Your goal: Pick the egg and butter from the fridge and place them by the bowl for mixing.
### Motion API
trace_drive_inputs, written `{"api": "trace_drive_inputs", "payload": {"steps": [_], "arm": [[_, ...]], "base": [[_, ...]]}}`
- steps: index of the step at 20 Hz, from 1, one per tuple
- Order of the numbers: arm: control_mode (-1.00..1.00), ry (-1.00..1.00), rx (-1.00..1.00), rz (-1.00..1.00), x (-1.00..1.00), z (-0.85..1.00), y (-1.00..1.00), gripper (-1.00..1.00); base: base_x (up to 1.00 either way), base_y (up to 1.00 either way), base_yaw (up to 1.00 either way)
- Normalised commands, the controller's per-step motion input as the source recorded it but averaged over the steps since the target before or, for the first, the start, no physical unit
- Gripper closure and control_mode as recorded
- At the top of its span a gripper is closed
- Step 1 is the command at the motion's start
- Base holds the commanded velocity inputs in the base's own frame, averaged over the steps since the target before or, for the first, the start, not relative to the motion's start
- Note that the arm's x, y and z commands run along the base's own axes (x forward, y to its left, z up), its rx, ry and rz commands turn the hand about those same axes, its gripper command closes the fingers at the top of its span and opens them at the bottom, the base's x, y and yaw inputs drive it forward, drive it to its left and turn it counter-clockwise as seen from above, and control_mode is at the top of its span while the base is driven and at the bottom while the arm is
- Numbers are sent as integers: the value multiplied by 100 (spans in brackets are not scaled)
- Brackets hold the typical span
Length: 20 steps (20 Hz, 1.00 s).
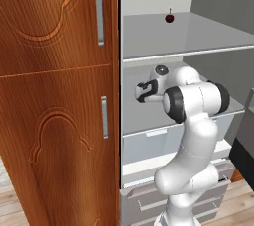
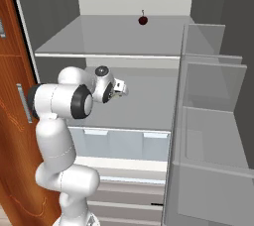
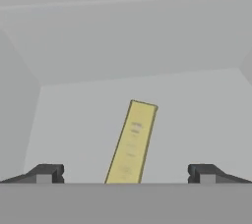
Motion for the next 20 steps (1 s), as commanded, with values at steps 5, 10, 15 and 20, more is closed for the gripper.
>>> {"api": "trace_drive_inputs", "payload": {"steps": [5,10,15,20], "arm": [[-100,0,-1,0,9,-28,-2,-100],[-100,0,0,0,14,-21,0,-100],[-100,0,-1,0,-2,-36,0,100],[-100,0,0,0,-20,-46,0,100]], "base": [[0,0,0],[0,0,0],[0,0,0],[0,0,0]]}}
